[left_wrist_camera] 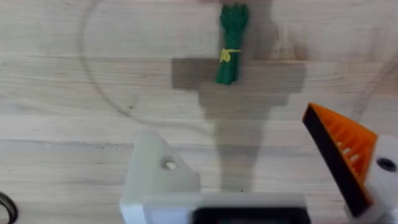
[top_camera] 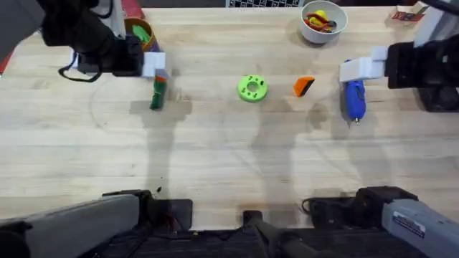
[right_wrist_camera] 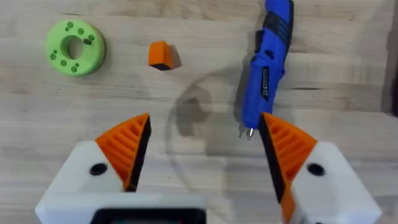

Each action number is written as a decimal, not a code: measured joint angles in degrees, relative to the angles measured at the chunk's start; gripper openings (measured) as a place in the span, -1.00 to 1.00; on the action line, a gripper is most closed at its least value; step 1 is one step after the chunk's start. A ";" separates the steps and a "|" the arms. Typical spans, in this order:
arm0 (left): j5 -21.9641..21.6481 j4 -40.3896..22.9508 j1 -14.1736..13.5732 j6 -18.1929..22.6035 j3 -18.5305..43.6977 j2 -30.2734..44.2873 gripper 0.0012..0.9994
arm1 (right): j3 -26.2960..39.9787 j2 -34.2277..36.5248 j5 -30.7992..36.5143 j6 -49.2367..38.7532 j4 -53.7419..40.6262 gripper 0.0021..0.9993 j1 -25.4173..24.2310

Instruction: Pick up the gripper from the table and insert it into the empty holder that is missing its gripper. Then pick up a screw, insert it into the mounting hole, and use the screwdriver to tighten it. Finally, clean up the table by picking up the vegetable and placing it into the bucket.

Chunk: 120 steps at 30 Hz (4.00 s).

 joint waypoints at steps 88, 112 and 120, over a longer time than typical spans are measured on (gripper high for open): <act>2.91 10.12 3.32 5.77 -3.82 -15.20 0.97 | 0.00 0.00 0.02 0.00 -0.21 0.99 0.00; 4.62 16.42 3.22 7.30 -6.29 -37.25 0.97 | 0.00 0.00 0.02 0.01 -0.21 0.99 0.00; 7.40 43.06 2.31 7.56 -24.80 -38.76 0.97 | 0.00 -0.02 0.02 0.00 -0.23 0.99 0.00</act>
